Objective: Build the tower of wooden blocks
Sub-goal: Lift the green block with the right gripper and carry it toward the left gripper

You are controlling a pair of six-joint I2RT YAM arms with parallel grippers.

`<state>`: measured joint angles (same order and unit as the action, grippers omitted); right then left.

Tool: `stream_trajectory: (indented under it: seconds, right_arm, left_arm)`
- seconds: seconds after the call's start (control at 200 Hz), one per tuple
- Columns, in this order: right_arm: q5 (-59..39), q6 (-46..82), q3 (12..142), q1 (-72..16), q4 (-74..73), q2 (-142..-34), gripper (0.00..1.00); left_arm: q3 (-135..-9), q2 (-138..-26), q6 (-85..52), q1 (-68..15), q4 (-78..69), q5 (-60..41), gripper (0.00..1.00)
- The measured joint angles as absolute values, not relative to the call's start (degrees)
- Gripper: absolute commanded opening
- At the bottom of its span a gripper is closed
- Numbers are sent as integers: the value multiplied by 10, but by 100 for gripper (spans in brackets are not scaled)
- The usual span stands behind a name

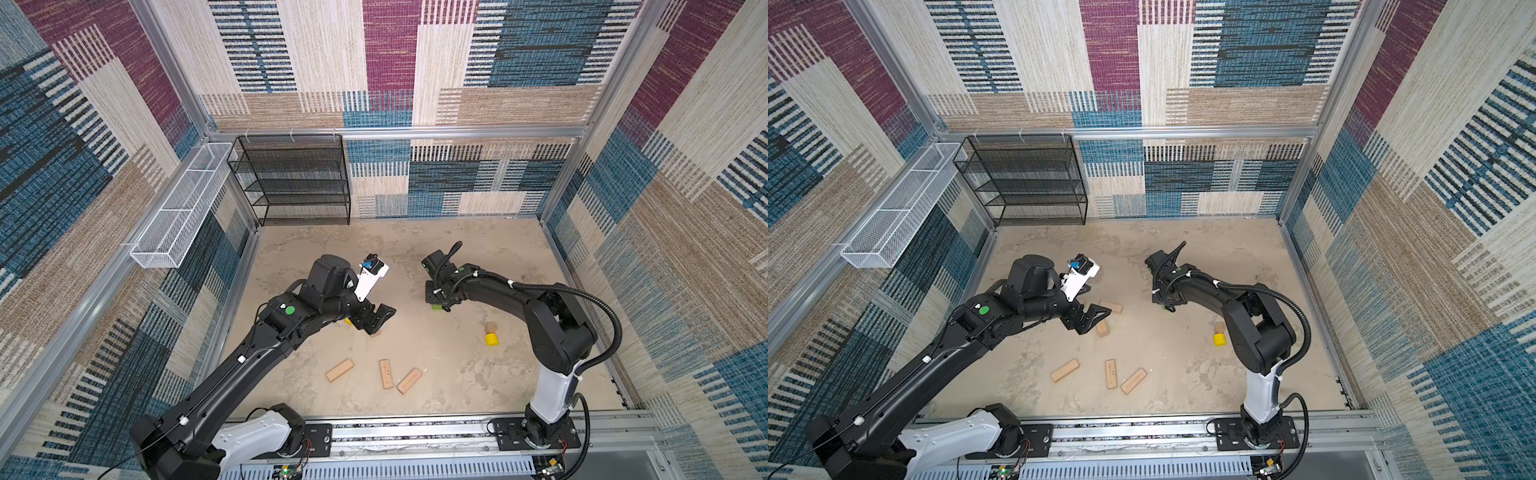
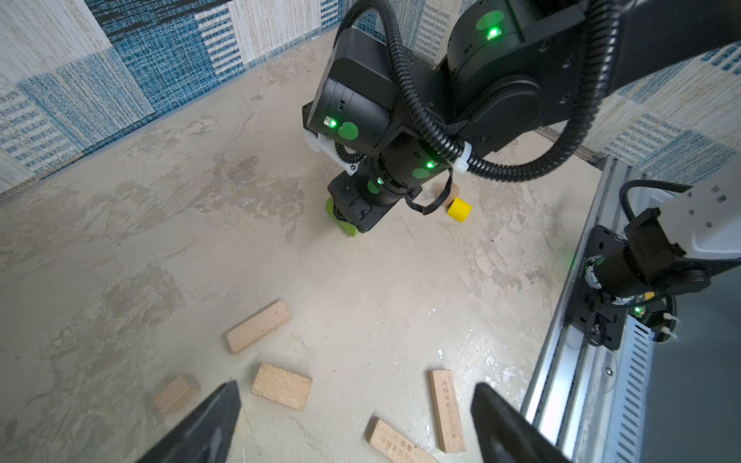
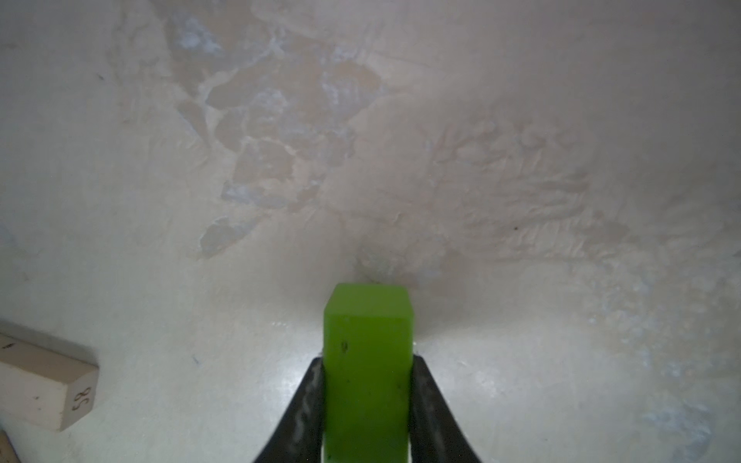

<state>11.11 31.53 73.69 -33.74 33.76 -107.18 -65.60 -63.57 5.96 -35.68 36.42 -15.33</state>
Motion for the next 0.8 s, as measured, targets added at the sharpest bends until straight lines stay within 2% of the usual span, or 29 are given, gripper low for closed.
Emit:
stream_trajectory:
  seconds: [0.486, 0.801]
  right_arm:
    - [105, 340, 791, -376, 360, -1120, 26]
    - [99, 347, 801, -380, 375, -1133, 31]
  left_arm:
    - [-645, -613, 59, -357, 365, -148, 95]
    - [-639, -603, 57, -361, 365, -137, 95]
